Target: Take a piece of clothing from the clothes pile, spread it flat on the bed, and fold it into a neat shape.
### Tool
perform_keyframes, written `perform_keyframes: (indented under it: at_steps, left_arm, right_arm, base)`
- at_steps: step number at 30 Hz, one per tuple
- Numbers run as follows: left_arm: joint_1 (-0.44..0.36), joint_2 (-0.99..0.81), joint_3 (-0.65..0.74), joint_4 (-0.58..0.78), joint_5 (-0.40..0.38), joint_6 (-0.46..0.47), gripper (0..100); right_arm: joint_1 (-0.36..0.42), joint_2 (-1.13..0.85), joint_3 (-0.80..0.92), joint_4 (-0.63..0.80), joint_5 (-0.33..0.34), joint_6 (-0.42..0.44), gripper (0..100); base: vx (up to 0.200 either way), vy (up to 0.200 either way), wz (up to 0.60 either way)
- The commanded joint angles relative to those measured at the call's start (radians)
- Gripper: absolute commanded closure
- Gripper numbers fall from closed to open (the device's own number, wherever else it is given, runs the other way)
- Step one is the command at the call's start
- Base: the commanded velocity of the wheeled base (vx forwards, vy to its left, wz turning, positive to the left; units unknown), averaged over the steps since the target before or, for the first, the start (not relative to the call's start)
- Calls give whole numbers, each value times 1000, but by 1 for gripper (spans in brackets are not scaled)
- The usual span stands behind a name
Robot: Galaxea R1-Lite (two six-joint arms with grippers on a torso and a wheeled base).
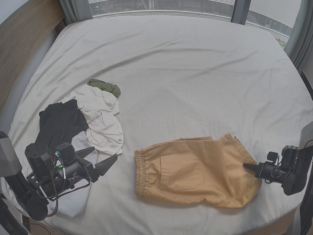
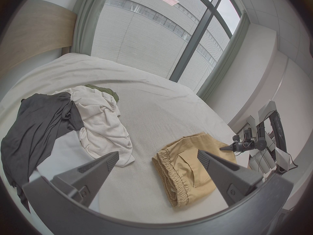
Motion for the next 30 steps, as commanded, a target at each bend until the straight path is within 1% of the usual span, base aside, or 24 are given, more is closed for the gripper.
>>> perform_keyframes:
  at_steps: [1, 6, 16, 24, 26, 30]
  left_arm:
    - [-1, -4, 1, -1, 0, -2, 0]
    - [-1, 4, 4, -1, 0, -5, 0]
    - [-1, -5, -1, -2, 0, -6, 0]
    - [-1, 6, -2, -1, 0, -48, 0]
    - [-2, 9, -1, -1, 0, -60, 0]
    - [-2, 42, -2, -1, 0, -62, 0]
  right_arm:
    - [-2, -4, 0, -1, 0, -1, 100]
    - [-13, -21, 5, 0, -2, -1, 100]
    - [-147, -101, 55, 0, -2, -26, 100]
    - [-240, -107, 82, 0, -2, -66, 100]
    - [-257, -102, 85, 0, -2, -70, 100]
    - [-265, -88, 100, 0, 4, -86, 100]
  base:
    - [0, 0, 0]
    - [0, 0, 0]
    - [0, 0, 0]
    - [0, 0, 0]
    - [0, 0, 0]
    - [0, 0, 0]
